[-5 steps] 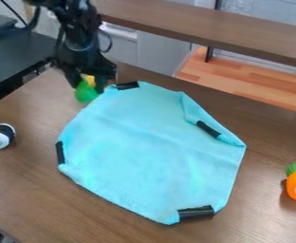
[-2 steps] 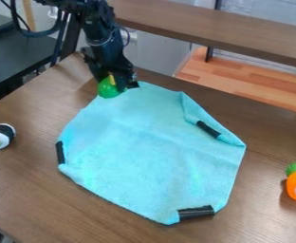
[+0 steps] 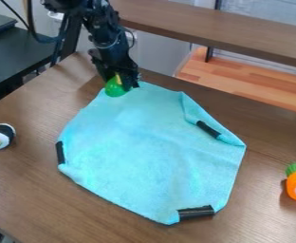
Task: Put green object to the cloth from left to top
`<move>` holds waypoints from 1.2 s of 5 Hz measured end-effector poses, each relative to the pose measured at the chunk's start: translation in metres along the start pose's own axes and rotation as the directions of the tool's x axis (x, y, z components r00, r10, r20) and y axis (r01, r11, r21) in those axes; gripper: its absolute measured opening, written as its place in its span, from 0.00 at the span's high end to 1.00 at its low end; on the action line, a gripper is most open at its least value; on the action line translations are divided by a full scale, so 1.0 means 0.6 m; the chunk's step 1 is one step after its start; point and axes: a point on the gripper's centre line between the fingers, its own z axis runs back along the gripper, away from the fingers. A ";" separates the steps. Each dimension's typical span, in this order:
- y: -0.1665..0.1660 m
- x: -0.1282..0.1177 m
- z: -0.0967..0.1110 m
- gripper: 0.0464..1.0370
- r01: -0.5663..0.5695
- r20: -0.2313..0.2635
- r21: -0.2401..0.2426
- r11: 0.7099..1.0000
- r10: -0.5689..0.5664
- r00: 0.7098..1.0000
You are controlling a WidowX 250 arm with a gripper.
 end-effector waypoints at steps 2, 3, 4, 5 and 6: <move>-0.007 0.009 -0.042 0.35 0.009 -0.018 0.016 1.000 -0.009 1.000; -0.019 0.016 -0.047 0.35 0.027 0.001 0.016 1.000 -0.027 1.000; -0.026 0.012 -0.050 0.31 0.023 0.003 -0.007 1.000 -0.023 1.000; -0.029 0.006 -0.050 0.06 0.008 -0.020 -0.019 1.000 -0.009 1.000; -0.034 -0.003 -0.038 0.04 -0.004 -0.098 -0.049 0.999 -0.001 0.995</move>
